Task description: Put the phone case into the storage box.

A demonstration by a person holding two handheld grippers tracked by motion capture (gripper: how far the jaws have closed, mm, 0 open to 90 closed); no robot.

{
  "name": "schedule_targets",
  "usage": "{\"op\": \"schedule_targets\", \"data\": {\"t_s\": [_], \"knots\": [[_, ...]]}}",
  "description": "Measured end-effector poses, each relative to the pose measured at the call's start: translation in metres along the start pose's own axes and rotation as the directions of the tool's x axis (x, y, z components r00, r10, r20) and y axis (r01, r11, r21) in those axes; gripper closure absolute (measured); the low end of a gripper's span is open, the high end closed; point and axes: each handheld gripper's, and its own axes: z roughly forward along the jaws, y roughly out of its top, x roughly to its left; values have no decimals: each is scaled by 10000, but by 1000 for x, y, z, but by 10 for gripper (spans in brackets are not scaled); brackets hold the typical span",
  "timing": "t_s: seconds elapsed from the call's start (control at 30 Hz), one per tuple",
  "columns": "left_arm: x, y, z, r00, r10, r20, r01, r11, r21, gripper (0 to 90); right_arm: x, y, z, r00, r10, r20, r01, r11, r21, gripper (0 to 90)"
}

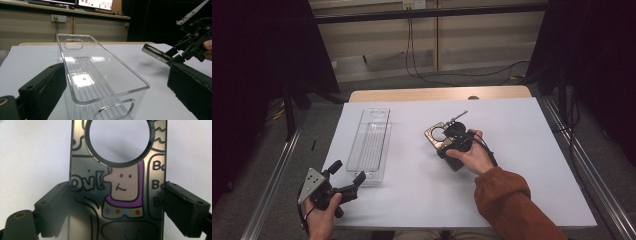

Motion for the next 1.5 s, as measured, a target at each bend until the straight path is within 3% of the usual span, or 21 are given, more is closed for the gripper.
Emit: {"op": "schedule_targets", "data": {"t_s": [0.17,0.4,0.73,0.87,1.13,1.5], "knots": [[0,0,0,10000,11,-11,-11,10000,15,24,-5,-6,-7,9994,-239,-260,215,9959,-881,121],[0,0,0,10000,-13,24,13,10000,-10,24,-11,-17,-11,9969,-514,-602,385,9793,-1987,121],[0,0,0,10000,-34,25,34,10000,-30,24,-20,-30,-19,9957,-154,-909,-108,9597,-2809,120],[0,0,0,10000,-23,-32,23,10000,-8,24,-23,-35,-20,9931,-431,-1092,33,9402,-3406,120],[0,0,-1,10000,-13,8,13,10000,-35,24,-25,-43,-23,9852,-748,-1543,85,9201,-3915,120],[-1,0,-1,9999,63,81,-63,10000,-14,24,-31,-64,-33,9682,-1391,-2078,154,8626,-5057,120]]}}
